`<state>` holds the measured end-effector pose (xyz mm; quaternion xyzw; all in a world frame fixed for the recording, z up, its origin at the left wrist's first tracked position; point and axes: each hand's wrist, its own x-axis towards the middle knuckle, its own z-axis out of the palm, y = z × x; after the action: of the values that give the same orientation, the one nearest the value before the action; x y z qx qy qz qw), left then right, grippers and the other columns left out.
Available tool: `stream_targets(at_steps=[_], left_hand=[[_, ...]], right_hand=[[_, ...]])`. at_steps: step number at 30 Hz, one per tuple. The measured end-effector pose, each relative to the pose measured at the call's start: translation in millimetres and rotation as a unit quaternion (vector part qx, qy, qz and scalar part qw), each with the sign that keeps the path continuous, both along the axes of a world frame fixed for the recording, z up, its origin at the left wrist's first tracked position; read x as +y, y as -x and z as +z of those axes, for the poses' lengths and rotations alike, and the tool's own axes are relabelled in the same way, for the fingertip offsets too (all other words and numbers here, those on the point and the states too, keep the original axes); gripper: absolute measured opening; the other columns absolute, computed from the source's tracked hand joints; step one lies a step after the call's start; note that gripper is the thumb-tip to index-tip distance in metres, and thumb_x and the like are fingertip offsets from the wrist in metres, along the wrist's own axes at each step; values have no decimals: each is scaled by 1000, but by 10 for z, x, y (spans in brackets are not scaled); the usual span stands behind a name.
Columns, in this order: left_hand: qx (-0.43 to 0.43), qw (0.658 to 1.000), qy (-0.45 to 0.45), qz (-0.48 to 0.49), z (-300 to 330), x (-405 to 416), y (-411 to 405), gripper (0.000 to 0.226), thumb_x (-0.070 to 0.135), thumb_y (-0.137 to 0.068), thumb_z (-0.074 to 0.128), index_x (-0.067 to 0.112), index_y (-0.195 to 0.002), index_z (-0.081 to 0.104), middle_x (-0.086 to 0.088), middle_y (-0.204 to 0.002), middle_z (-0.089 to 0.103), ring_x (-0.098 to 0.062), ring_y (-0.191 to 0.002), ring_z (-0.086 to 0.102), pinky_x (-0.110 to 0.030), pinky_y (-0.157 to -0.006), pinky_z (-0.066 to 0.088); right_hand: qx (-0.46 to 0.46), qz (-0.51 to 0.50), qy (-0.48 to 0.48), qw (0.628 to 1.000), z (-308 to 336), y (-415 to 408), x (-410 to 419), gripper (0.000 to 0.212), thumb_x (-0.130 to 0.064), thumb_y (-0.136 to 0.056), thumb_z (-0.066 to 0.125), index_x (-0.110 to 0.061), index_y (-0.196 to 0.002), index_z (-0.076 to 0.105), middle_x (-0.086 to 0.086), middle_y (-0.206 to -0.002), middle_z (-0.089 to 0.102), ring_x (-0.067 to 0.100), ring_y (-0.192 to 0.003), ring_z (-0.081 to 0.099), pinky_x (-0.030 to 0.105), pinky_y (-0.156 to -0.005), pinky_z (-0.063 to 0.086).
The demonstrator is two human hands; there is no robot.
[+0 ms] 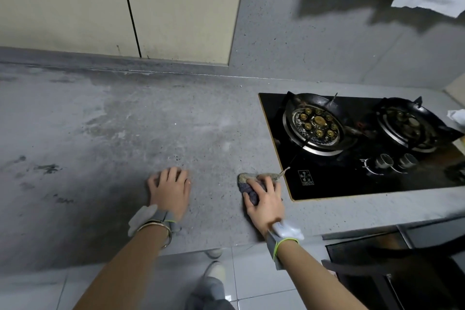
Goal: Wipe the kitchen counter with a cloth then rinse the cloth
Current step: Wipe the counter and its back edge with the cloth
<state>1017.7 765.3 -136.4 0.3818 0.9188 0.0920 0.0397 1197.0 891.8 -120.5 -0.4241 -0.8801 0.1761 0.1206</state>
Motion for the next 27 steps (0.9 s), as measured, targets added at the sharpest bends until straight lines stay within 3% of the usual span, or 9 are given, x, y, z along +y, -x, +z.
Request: stream_targets(at_steps=[2, 5, 8, 10, 13, 19, 23, 27], left_hand=[[17, 999, -38, 8, -45, 97, 74, 16, 22, -94, 52, 14, -102, 64, -9, -103, 58, -28, -101, 52, -42, -86, 28], [16, 999, -48, 18, -91, 316, 278, 18, 22, -96, 46, 13, -100, 61, -9, -100, 56, -27, -99, 51, -40, -85, 25], [6, 998, -66, 17, -121, 558, 532, 28, 25, -97, 41, 15, -117, 59, -8, -120, 55, -25, -115, 47, -41, -94, 22], [-5, 997, -69, 17, -127, 703, 678, 37, 27, -98, 42, 20, -133, 50, -3, -142, 43, -20, -133, 36, -41, -101, 19], [-18, 998, -51, 20, -136, 1023, 933, 45, 33, -100, 35, 27, -145, 34, 5, -156, 21, -14, -144, 14, -42, -106, 12], [-32, 998, 43, 13, -213, 1519, 1523, 53, 43, -100, 20, 33, -151, 5, 7, -160, -7, -13, -147, -9, -49, -114, -2], [-26, 998, 57, 23, -357, 1588, 1639, 56, 51, -97, 12, 39, -149, -1, 10, -159, -7, -14, -147, -7, -51, -113, -7], [-14, 999, 23, 25, -375, 1569, 1594, 54, 53, -95, 3, 39, -148, -2, 8, -160, 1, -16, -148, 1, -52, -114, 1]], right_hand=[[7, 0, -8, 1000, -12, 92, 74, 36, -30, -88, 58, -22, -123, 60, 7, -129, 48, 29, -120, 37, 35, -76, 49], [28, 10, -15, 999, -23, 232, 217, 34, -26, -87, 60, -17, -120, 63, 11, -126, 51, 32, -118, 39, 37, -82, 49], [62, 12, -38, 997, -40, 358, 312, 30, -20, -82, 67, -12, -111, 68, 14, -117, 57, 37, -112, 46, 38, -82, 50], [74, 15, -58, 995, -51, 423, 340, 28, -18, -78, 70, -12, -106, 70, 14, -113, 60, 39, -109, 50, 38, -75, 52], [76, 9, -56, 996, -85, 650, 528, 29, -19, -79, 68, -12, -108, 69, 14, -115, 59, 38, -111, 49, 38, -72, 53], [84, 18, -57, 995, -127, 1303, 1076, 31, -18, -78, 69, -11, -109, 68, 16, -115, 58, 40, -110, 50, 40, -72, 54], [86, 22, -55, 995, -159, 1693, 1407, 32, -18, -79, 68, -10, -110, 68, 17, -116, 58, 41, -110, 49, 42, -75, 53], [78, 24, -29, 996, -169, 2058, 1697, 35, -21, -83, 63, -12, -117, 65, 16, -124, 53, 37, -118, 42, 40, -86, 48]])
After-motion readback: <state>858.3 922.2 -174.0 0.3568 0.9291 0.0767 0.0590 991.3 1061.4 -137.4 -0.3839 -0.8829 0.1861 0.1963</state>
